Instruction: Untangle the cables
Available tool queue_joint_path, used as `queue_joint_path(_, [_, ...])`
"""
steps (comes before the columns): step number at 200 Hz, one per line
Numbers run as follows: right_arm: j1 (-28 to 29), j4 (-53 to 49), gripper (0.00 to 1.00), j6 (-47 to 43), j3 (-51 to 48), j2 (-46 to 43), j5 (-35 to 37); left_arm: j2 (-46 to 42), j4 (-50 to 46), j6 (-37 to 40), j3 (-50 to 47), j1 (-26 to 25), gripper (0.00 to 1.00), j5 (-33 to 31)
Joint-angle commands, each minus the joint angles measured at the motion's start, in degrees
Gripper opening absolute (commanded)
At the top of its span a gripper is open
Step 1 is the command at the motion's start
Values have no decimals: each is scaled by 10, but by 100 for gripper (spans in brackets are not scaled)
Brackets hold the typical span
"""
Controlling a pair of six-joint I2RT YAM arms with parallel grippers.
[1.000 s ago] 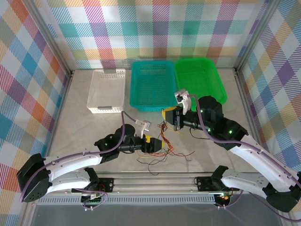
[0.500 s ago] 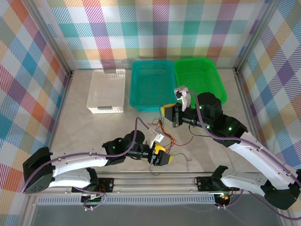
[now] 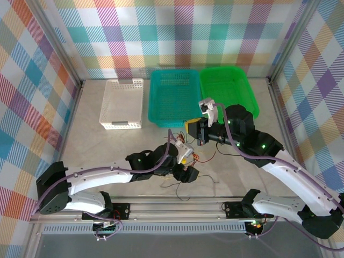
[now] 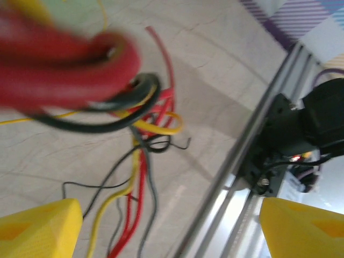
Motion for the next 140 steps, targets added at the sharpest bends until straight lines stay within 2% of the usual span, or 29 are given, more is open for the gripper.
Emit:
queue_joint_path(1, [-3,12,0,9,26,-7,-16,21,-44,32,24,-9,85,-48])
queue_joint_path(34, [-3,11,0,17,29,-8,-23,45,-48,39,35,-10,80,-73])
queue_joint_path(52, [-3,11,0,22,30,-10,-30,50,-44,43,33,-10,73,-85])
queue_joint_path(90, [-3,0,0,19,36,-19,-11,44,-34,50,29,-11,22,-74])
queue_joint_path(114, [-2,-10,0,18,38,-26,18,24,-20,47,8,-11,0,-67])
queue_joint_path(140, [-8,-22,0,16,45,-30,62,-1,-17,43,-17,-11,0,-51])
